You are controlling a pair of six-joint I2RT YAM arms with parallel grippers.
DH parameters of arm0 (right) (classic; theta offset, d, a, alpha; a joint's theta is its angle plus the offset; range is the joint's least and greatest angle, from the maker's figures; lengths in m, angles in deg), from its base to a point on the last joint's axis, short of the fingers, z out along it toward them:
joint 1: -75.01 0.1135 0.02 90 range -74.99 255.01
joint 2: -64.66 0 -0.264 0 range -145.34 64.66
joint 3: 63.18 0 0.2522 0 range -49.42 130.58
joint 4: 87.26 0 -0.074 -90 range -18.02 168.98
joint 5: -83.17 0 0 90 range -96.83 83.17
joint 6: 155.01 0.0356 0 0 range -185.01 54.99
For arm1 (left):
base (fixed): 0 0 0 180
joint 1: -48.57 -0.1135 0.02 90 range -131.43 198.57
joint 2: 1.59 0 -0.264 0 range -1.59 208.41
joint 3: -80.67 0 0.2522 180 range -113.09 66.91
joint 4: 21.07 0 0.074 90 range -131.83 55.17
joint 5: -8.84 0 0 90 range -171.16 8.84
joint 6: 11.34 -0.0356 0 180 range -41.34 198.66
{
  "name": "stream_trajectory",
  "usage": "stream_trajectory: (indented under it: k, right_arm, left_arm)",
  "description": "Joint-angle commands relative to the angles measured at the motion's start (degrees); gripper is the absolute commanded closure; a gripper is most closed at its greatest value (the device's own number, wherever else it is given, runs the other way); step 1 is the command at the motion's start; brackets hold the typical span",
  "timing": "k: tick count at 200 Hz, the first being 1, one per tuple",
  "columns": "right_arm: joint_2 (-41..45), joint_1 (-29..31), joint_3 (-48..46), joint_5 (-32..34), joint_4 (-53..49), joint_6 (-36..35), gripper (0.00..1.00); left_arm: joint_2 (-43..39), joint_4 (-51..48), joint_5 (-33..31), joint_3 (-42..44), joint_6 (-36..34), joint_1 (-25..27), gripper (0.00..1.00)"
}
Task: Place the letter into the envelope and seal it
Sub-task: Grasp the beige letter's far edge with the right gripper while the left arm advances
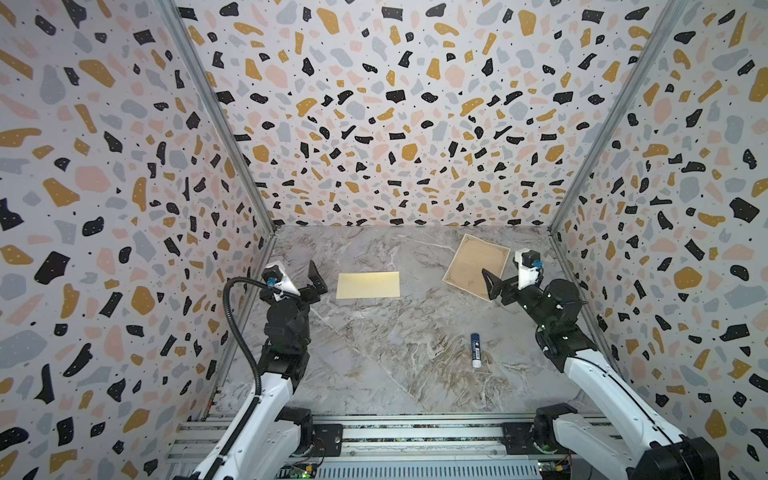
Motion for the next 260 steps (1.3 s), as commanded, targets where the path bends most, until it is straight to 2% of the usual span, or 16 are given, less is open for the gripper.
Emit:
stream_trajectory:
  k: [1, 22, 44, 54, 82, 118, 144, 173, 197, 260]
  right_arm:
    - [0.21, 0.88, 5.01, 1.34, -9.0, 1.97, 0.01]
    - [-2.5, -1.37, 8.21, 0.84, -13.12, 4.89, 0.01]
    - [-7.23, -8.93, 9.32, -6.76, -13.49, 12.2, 0.01]
    - [-9.6, -12.17, 9.06, -8.95, -12.49, 16.14, 0.01]
    - [-18.03, -19.41, 9.79, -16.72, -8.02, 21.3, 0.01]
    - [-33.43, -25.02, 16.37, -24.29, -4.14, 24.94, 0.01]
    - [-44.82, -26.86, 24.18, -29.05, -4.34, 26.24, 0.01]
    - [-54.25, -27.71, 31.21, -30.22, -4.63, 27.99, 0.02]
    - [-60.41, -27.71, 36.56, -30.24, -4.77, 29.09, 0.07]
    - [-70.12, -27.62, 42.24, -30.12, 0.32, 34.23, 0.25]
  left_arm:
    - [-0.95, -11.43, 11.51, -5.15, 4.7, 0.23, 0.0]
    - [-1.48, -15.52, 19.8, -7.35, 7.21, 0.53, 0.0]
    - [-2.54, -17.91, 24.54, -7.34, 10.24, 2.36, 0.0]
    - [-3.22, -18.66, 25.26, -6.75, 11.18, 4.07, 0.0]
    - [-4.66, -21.06, 25.31, -5.08, 13.61, 9.87, 0.0]
    - [-3.78, -20.19, 25.59, -2.61, 16.94, 17.29, 0.0]
    - [-1.24, -20.68, 26.05, -3.61, 16.84, 21.29, 0.0]
    - [1.41, -20.9, 26.54, -5.18, 15.65, 24.92, 0.0]
    - [3.04, -22.09, 27.06, -6.6, 13.82, 25.54, 0.0]
    - [3.02, -22.19, 23.96, -8.75, 10.9, 25.54, 0.0]
